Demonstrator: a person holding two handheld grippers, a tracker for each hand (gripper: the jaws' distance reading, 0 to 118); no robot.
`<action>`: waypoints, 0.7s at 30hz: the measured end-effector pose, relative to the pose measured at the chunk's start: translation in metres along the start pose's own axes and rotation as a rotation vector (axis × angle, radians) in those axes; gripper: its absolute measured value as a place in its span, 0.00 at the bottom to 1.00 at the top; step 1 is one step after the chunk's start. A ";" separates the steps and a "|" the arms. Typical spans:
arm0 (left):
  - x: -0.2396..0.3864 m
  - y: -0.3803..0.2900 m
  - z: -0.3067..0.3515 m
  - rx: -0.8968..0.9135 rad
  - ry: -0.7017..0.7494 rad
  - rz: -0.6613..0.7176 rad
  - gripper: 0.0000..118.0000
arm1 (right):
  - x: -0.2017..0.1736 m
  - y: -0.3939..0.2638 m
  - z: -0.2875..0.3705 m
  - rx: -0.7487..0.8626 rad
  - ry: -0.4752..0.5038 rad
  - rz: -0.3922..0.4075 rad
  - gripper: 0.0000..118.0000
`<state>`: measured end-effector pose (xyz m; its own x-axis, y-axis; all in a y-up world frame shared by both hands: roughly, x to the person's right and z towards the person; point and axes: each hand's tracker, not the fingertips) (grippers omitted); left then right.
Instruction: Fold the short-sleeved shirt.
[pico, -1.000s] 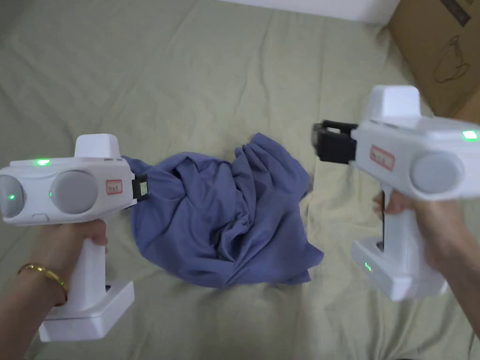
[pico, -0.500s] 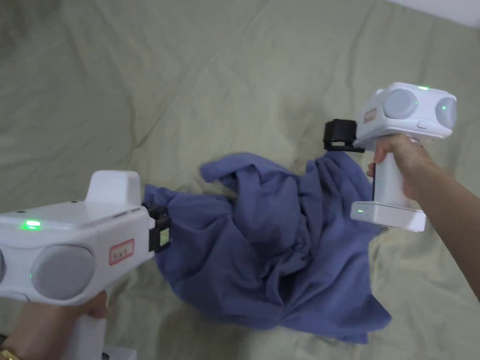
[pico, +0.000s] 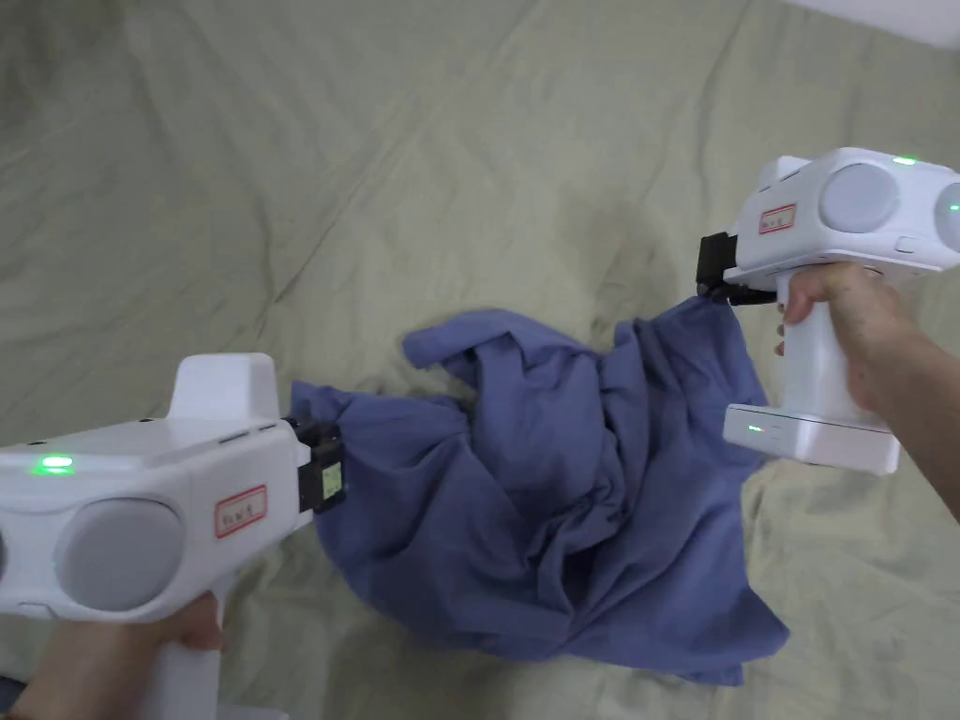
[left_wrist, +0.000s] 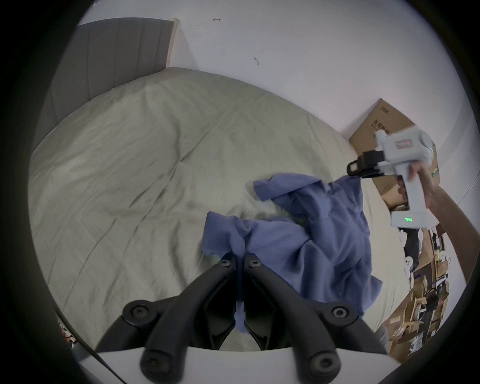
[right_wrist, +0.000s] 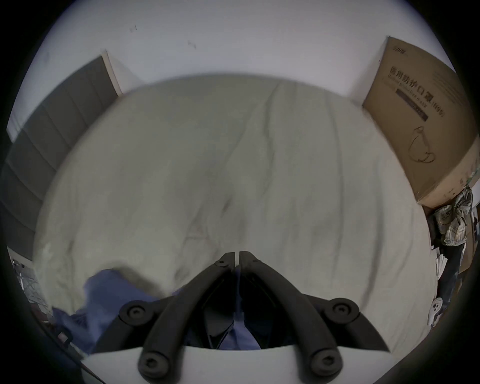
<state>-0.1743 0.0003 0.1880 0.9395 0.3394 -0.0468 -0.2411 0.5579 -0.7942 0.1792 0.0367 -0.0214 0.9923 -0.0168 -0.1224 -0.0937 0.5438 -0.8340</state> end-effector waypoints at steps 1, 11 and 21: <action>0.001 0.001 0.007 0.021 -0.018 -0.001 0.00 | 0.006 -0.004 0.026 0.036 0.025 -0.018 0.01; -0.002 0.041 0.102 0.225 -0.099 0.041 0.00 | 0.098 -0.090 0.306 0.456 0.003 -0.194 0.01; -0.008 0.119 0.229 0.546 -0.143 0.069 0.00 | 0.161 -0.148 0.470 0.693 -0.182 -0.276 0.01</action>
<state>-0.2658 0.2377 0.2330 0.8838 0.4672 0.0252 -0.4276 0.8283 -0.3620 0.3904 0.3478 0.3357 0.9758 -0.1226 0.1813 0.1716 0.9428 -0.2858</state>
